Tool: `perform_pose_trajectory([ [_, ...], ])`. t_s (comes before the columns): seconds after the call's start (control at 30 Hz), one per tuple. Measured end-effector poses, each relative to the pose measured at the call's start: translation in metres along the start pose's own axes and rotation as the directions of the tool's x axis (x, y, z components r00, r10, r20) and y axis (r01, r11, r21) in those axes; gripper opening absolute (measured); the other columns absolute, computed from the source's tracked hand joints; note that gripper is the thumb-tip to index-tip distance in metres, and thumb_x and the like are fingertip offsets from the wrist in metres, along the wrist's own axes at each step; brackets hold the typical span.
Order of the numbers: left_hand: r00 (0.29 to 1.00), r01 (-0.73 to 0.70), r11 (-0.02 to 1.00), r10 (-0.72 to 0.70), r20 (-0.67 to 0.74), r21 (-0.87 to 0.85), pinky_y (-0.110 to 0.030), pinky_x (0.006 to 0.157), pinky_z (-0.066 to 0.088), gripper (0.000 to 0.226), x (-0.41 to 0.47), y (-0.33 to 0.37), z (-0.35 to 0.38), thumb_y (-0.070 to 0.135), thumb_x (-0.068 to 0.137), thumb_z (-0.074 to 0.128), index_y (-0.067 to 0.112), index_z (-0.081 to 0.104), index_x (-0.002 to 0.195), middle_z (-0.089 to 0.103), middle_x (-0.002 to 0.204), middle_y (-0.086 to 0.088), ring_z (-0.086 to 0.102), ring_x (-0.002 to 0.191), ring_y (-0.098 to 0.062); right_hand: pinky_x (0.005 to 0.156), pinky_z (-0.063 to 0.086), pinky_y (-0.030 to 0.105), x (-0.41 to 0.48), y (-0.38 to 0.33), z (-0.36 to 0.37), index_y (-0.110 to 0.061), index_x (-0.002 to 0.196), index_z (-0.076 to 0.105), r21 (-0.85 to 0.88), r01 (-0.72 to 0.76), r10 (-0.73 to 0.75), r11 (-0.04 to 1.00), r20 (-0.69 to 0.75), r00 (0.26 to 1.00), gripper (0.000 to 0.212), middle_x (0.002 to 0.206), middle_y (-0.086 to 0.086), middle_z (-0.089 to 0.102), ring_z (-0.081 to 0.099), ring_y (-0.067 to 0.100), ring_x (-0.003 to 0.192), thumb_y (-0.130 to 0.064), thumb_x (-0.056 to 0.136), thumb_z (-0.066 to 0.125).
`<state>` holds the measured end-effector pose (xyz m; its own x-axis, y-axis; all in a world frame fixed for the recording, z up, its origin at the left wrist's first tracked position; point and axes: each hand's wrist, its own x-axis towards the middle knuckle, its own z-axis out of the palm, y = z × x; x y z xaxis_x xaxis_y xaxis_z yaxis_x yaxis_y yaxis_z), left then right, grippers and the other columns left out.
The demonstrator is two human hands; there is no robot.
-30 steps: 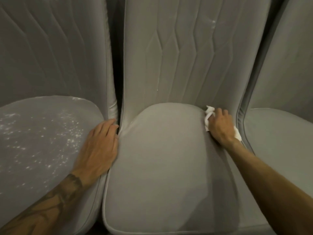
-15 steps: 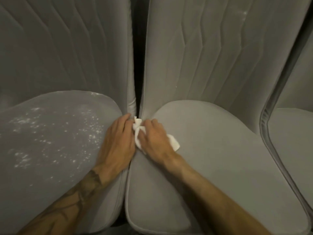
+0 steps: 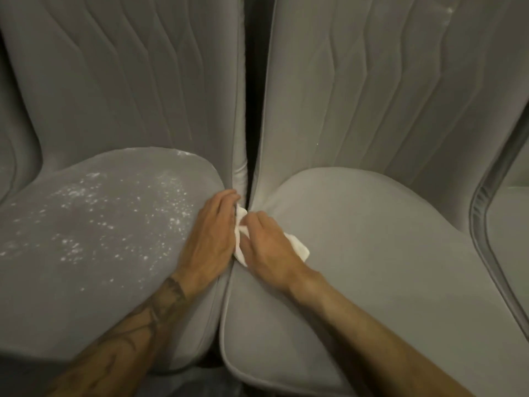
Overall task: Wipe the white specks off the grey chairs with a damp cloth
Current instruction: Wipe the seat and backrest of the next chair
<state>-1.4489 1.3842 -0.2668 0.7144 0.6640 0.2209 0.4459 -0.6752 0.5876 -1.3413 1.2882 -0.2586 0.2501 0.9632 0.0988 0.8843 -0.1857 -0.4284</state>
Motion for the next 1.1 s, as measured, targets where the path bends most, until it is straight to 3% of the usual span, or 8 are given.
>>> perform_pose_trajectory([
  [0.13, 0.999, -0.014, 0.999, 0.015, -0.038, 0.038, -0.052, 0.110, 0.043, 0.042, -0.002, 0.007, 0.001, 0.025, 0.108, 0.033, 0.000, 0.058, 0.129, 0.057, 0.133, -0.018, 0.056, 0.122, -0.036, 0.093, 0.033, 0.044, 0.012, 0.022, -0.023, -0.005, 0.122, 0.049, -0.151, -0.179, 0.172, 0.972, -0.060, 0.983, 0.031, 0.122, 0.017, 0.051, 0.047, 0.034, 0.110, -0.020, 0.105, 0.029],
  [0.23, 0.999, -0.037, 0.996, 0.039, -0.020, 0.086, -0.052, 0.110, 0.042, 0.035, -0.002, 0.008, 0.002, 0.014, 0.108, 0.037, -0.003, 0.059, 0.129, 0.057, 0.136, -0.021, 0.055, 0.125, -0.037, 0.096, 0.033, 0.039, -0.004, 0.005, -0.007, -0.013, 0.123, 0.045, -0.245, -0.146, 0.137, 0.958, -0.054, 0.989, 0.039, 0.123, 0.008, 0.049, 0.046, 0.028, 0.112, -0.030, 0.103, 0.015],
  [0.37, 0.997, -0.081, 0.992, 0.080, 0.010, 0.101, -0.050, 0.110, 0.040, 0.029, -0.003, 0.006, -0.002, 0.009, 0.110, 0.042, -0.003, 0.058, 0.131, 0.056, 0.136, -0.019, 0.054, 0.124, -0.034, 0.090, 0.037, 0.041, -0.036, -0.023, 0.015, -0.009, 0.110, 0.051, -0.151, -0.085, 0.070, 0.985, -0.096, 0.993, 0.025, 0.109, 0.012, 0.052, 0.049, 0.030, 0.099, -0.017, 0.100, 0.030],
  [0.53, 0.981, -0.183, 0.979, 0.175, 0.089, 0.086, -0.039, 0.113, 0.037, 0.026, -0.008, -0.005, -0.021, 0.016, 0.110, 0.047, 0.004, 0.061, 0.129, 0.055, 0.137, -0.011, 0.052, 0.125, -0.023, 0.093, 0.036, 0.037, -0.062, -0.063, 0.032, -0.015, 0.118, 0.047, -0.080, -0.170, 0.159, 0.982, -0.133, 0.978, 0.032, 0.114, 0.004, 0.048, 0.044, 0.022, 0.102, -0.021, 0.104, 0.019],
  [0.73, 0.968, -0.222, 0.927, 0.173, 0.179, 0.303, -0.041, 0.114, 0.032, 0.034, -0.019, -0.029, -0.040, 0.032, 0.109, 0.048, 0.021, 0.057, 0.139, 0.051, 0.146, -0.002, 0.046, 0.132, -0.020, 0.088, 0.042, 0.035, -0.074, -0.069, 0.020, -0.013, 0.103, 0.052, 0.366, -0.043, 0.061, 0.930, -0.037, 0.997, 0.014, 0.105, 0.004, 0.051, 0.048, 0.019, 0.095, -0.025, 0.102, 0.045],
  [0.9, 0.990, -0.132, 0.903, 0.102, 0.094, 0.410, -0.042, 0.106, 0.035, 0.034, -0.029, -0.038, -0.053, 0.034, 0.107, 0.051, 0.022, 0.060, 0.138, 0.055, 0.142, -0.002, 0.050, 0.128, -0.025, 0.092, 0.036, 0.038, -0.047, -0.047, 0.016, -0.012, 0.115, 0.049, -0.044, -0.222, 0.214, 0.974, -0.134, 0.967, 0.024, 0.116, 0.009, 0.048, 0.046, 0.027, 0.106, -0.023, 0.105, 0.030],
  [1.0, 0.988, -0.101, 0.916, 0.048, 0.144, 0.389, -0.046, 0.106, 0.037, 0.038, -0.027, -0.042, -0.061, 0.037, 0.107, 0.053, 0.024, 0.060, 0.142, 0.055, 0.141, -0.001, 0.049, 0.126, -0.024, 0.089, 0.032, 0.040, -0.051, -0.089, 0.044, -0.009, 0.126, 0.044, -0.006, -0.130, 0.130, 0.991, -0.040, 0.991, 0.034, 0.120, 0.013, 0.044, 0.041, 0.029, 0.107, -0.013, 0.100, 0.021],
  [1.1, 0.978, -0.080, 0.929, 0.004, 0.207, 0.361, -0.047, 0.108, 0.037, 0.041, -0.019, -0.039, -0.068, 0.045, 0.106, 0.052, 0.026, 0.060, 0.142, 0.054, 0.140, 0.001, 0.048, 0.123, -0.023, 0.092, 0.040, 0.040, -0.053, -0.097, 0.042, -0.009, 0.121, 0.049, 0.198, 0.032, -0.022, 0.980, -0.053, 0.998, 0.028, 0.121, 0.012, 0.048, 0.047, 0.025, 0.105, -0.025, 0.103, 0.034],
])
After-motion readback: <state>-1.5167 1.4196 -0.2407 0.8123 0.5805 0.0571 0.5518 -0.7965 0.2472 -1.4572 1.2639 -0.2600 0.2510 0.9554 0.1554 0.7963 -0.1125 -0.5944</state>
